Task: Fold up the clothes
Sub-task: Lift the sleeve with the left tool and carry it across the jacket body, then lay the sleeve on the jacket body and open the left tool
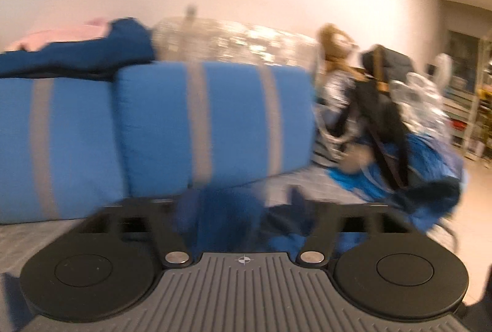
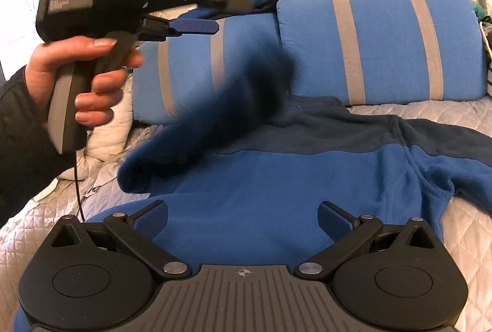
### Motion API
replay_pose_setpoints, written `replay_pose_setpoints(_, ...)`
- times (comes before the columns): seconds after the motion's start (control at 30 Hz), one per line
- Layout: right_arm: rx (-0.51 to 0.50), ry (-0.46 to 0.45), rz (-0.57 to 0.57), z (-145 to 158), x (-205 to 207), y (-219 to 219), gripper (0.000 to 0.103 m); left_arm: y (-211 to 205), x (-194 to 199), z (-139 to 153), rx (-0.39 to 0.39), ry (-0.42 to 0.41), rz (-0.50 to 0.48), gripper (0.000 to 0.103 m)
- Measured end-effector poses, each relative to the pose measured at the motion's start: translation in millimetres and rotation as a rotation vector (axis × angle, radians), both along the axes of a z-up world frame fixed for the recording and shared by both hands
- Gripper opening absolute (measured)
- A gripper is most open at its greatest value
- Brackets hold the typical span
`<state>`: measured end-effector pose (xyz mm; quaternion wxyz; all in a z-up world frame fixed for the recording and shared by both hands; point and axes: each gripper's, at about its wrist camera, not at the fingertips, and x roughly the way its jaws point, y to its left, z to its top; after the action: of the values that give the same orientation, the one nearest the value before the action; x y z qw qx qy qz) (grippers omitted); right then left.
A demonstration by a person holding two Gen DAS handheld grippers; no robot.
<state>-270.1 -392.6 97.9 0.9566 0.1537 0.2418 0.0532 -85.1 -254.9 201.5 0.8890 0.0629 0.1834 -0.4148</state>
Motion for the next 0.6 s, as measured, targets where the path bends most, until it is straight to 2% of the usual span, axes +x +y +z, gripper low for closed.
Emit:
replay_pose_setpoints(0.13, 0.009, 0.004, -0.007, 0, -1, -3, 0.103, -11, -11, -2, 0.008, 0.016, -0.056, 0.082)
replay_pose_setpoints(0.27, 0.018, 0.007, -0.015, -1, -1, -4, 0.103, 2, -17, -4, 0.036, 0.03, -0.035, 0.082)
replay_pose_setpoints(0.43, -0.003, 0.019, -0.013, -1, 2, -2, 0.103, 36, -23, -8, 0.086, 0.008, 0.027, 0.083)
replay_pose_setpoints(0.6, -0.007, 0.043, 0.0, -2, 6, 0, 0.103, 90, -25, -21, 0.123, 0.006, 0.141, 0.083)
